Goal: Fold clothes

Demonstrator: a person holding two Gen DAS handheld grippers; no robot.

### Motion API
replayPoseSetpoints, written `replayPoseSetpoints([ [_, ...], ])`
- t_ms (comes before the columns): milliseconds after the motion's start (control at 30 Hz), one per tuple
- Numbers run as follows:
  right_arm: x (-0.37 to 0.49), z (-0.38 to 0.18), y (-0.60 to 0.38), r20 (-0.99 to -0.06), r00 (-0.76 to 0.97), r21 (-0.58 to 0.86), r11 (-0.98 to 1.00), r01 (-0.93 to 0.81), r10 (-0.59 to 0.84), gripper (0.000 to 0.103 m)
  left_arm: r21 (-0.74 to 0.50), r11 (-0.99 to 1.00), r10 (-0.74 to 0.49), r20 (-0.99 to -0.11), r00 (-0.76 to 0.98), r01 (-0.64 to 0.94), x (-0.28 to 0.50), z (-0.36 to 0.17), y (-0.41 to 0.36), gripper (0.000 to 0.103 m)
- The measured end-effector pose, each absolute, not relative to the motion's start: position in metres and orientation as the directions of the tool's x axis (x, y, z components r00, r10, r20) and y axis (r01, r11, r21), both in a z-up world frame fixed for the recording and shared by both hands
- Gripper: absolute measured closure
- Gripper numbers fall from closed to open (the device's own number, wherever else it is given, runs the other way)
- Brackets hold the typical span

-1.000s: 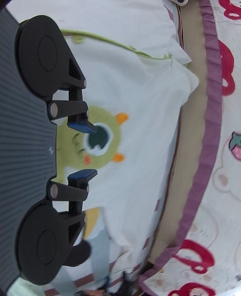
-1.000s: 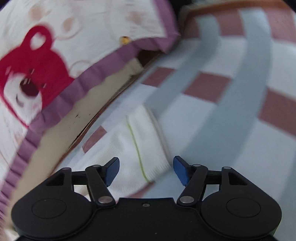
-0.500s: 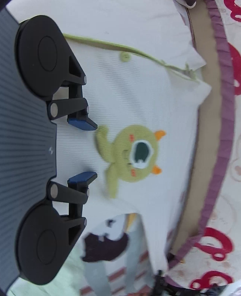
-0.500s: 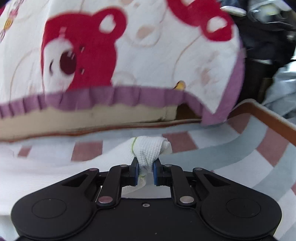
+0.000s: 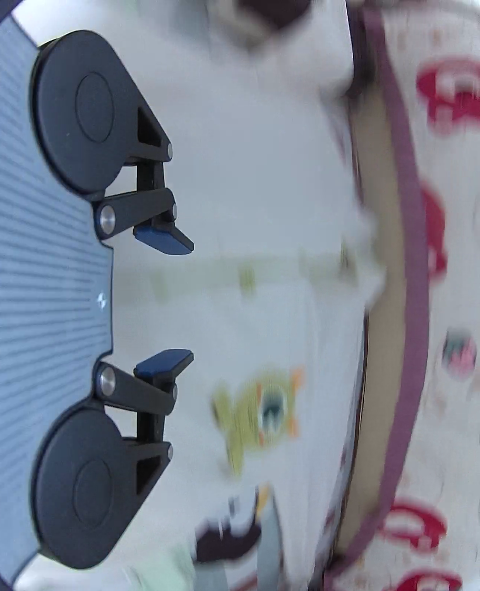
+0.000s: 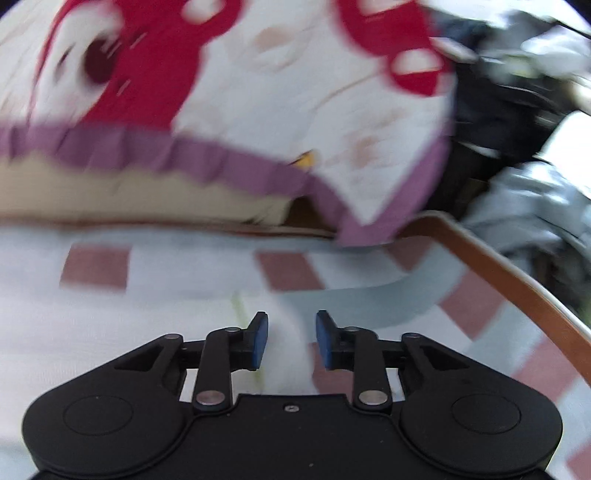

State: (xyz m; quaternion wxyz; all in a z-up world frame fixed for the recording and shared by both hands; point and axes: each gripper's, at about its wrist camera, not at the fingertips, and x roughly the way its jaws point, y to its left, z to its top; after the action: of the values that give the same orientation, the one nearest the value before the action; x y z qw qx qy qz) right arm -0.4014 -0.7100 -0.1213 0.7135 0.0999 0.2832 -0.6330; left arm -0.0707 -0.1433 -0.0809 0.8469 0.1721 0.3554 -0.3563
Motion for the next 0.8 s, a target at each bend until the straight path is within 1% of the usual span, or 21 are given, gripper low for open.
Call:
replayPoseSetpoints([
  [33, -0.403, -0.113, -0.702, -0.546, 0.095, -0.131, 0.197, 0.972, -0.832, 0.066, 0.063, 0.726, -0.435, -0.729, 0.528, 0.685, -0.063, -0.078, -0.124, 0.044],
  [67, -0.402, -0.105, -0.691, -0.573, 0.183, -0.041, 0.251, 0.967, -0.799, 0.066, 0.081, 0.763, -0.388, -0.736, 0.555, 0.641, -0.054, -0.075, -0.105, 0.044],
  [133, -0.393, -0.092, -0.667, -0.616, 0.371, 0.126, 0.379, 0.917, -0.695, 0.066, 0.09, 0.829, -0.299, -0.763, 0.574, 0.552, -0.031, -0.07, -0.071, 0.044],
  [167, -0.383, -0.089, -0.652, -0.642, 0.462, 0.194, 0.453, 0.87, -0.612, 0.066, 0.085, 0.848, -0.282, -0.764, 0.581, 0.523, -0.021, -0.068, -0.054, 0.044],
  [233, -0.357, -0.087, -0.616, -0.682, 0.612, 0.32, 0.59, 0.742, -0.4, 0.064, 0.07, 0.881, -0.252, -0.769, 0.588, 0.468, 0.001, -0.065, -0.02, 0.043],
  [300, -0.331, -0.089, -0.575, -0.692, 0.695, 0.421, 0.673, 0.608, -0.195, 0.061, 0.032, 0.902, -0.245, -0.782, 0.573, 0.43, 0.02, -0.069, 0.008, 0.043],
  [367, -0.305, -0.093, -0.533, -0.685, 0.728, 0.485, 0.725, 0.489, -0.032, 0.057, -0.014, 0.932, -0.235, -0.784, 0.575, 0.362, 0.033, -0.074, 0.026, 0.043],
  [400, -0.295, -0.096, -0.521, -0.694, 0.72, 0.488, 0.728, 0.481, -0.01, 0.055, -0.037, 0.945, -0.23, -0.784, 0.576, 0.326, 0.039, -0.077, 0.035, 0.043],
  [467, -0.28, -0.104, -0.504, -0.726, 0.688, 0.476, 0.718, 0.508, -0.006, 0.054, -0.08, 0.959, -0.228, -0.787, 0.574, 0.273, 0.05, -0.083, 0.049, 0.043],
  [533, -0.264, -0.112, -0.488, -0.756, 0.655, 0.462, 0.707, 0.535, -0.001, 0.051, -0.111, 0.944, -0.273, -0.79, 0.549, 0.31, 0.057, -0.089, 0.041, 0.042],
  [600, -0.248, -0.119, -0.471, -0.784, 0.621, 0.448, 0.697, 0.561, 0.004, 0.051, -0.127, 0.93, -0.304, -0.794, 0.527, 0.344, 0.064, -0.097, 0.032, 0.038],
  [633, -0.24, -0.123, -0.463, -0.797, 0.603, 0.44, 0.691, 0.573, 0.007, 0.051, -0.097, 0.929, -0.287, -0.801, 0.526, 0.358, 0.067, -0.102, 0.025, 0.038],
  [733, -0.242, -0.137, -0.459, -0.787, 0.617, 0.518, 0.566, 0.642, 0.02, 0.049, -0.009, 0.922, -0.234, -0.81, 0.538, 0.387, 0.078, -0.117, 0.006, 0.038],
  [767, -0.243, -0.142, -0.458, -0.773, 0.634, 0.542, 0.543, 0.641, 0.024, 0.049, 0.006, 0.928, -0.224, -0.791, 0.569, 0.372, 0.083, -0.118, 0.004, 0.038],
  [800, -0.244, -0.147, -0.457, -0.759, 0.651, 0.567, 0.52, 0.639, 0.028, 0.049, -0.008, 0.928, -0.238, -0.783, 0.575, 0.372, 0.089, -0.119, 0.004, 0.038],
])
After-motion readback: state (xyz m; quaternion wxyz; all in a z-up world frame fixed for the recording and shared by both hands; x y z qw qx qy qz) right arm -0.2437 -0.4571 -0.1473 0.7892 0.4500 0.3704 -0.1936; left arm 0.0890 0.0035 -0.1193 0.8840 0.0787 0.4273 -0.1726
